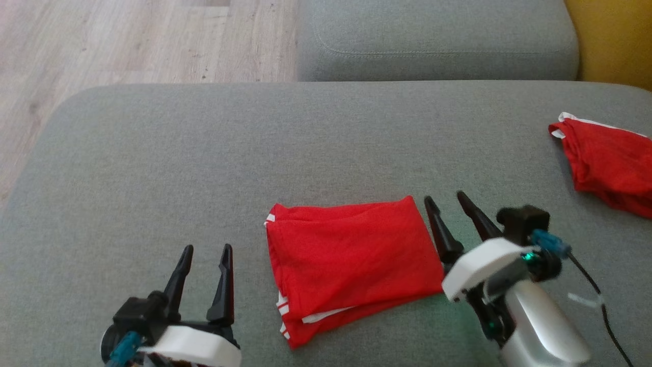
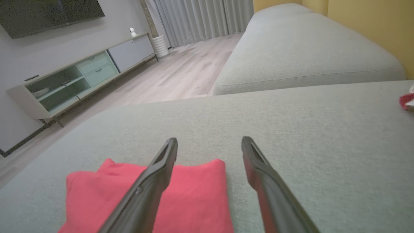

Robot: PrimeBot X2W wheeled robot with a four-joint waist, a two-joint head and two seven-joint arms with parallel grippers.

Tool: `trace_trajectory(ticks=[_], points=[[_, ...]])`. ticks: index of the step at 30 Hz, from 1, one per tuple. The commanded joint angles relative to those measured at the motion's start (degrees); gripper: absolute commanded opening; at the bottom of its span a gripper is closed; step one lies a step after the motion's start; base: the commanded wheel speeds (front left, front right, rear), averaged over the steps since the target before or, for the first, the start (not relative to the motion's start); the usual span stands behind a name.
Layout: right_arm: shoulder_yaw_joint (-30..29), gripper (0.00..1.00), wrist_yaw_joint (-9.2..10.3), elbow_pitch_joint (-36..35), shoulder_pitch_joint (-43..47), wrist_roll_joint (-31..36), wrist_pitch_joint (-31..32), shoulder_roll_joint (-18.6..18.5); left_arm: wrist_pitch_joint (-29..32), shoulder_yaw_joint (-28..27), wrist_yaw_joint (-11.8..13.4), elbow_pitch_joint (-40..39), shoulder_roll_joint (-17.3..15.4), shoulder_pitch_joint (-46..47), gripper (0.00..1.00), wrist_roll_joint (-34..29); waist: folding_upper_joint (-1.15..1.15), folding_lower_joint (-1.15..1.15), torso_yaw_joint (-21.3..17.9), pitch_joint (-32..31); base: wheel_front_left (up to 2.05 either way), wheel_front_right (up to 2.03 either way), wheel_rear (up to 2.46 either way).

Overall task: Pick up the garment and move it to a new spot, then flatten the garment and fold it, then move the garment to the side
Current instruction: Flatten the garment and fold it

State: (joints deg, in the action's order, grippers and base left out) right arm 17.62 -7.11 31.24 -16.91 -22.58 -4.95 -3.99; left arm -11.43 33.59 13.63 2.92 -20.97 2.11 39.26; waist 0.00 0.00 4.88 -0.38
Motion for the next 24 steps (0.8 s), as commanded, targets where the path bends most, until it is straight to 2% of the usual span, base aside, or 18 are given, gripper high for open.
trace_trajectory(ticks=[1, 7, 14, 24], points=[[-0.1, 1.0, -0.37, -2.3, -0.7, 1.6, -0.1, 0.6, -0.9, -2.4, 0.5, -1.3, -0.4, 2.7, 1.0, -0.6, 0.0, 0.0, -0.1, -0.1, 0.0, 0.0, 0.0], [-6.9, 1.0, -0.37, -5.3, 3.9, 7.9, -1.4, 0.4, -2.0, -3.9, 1.5, -0.9, -0.2, 1.3, 1.0, -0.3, 0.0, 0.0, -0.3, -0.3, 0.0, 0.0, 0.0], [-15.1, 1.0, -0.37, -12.3, 10.0, 13.1, -3.3, 1.0, -3.0, -5.4, 1.4, -0.3, 0.4, -0.8, 1.0, -0.3, 0.0, 0.0, -0.6, -0.8, 0.0, 0.0, 0.0], [-14.9, 1.0, -0.37, -18.9, 14.3, 10.9, -2.5, 1.1, -3.4, -6.8, 0.4, 1.1, 1.4, -1.7, 1.0, -0.9, 0.0, 0.0, -2.0, -1.2, 0.0, 0.0, 0.0]])
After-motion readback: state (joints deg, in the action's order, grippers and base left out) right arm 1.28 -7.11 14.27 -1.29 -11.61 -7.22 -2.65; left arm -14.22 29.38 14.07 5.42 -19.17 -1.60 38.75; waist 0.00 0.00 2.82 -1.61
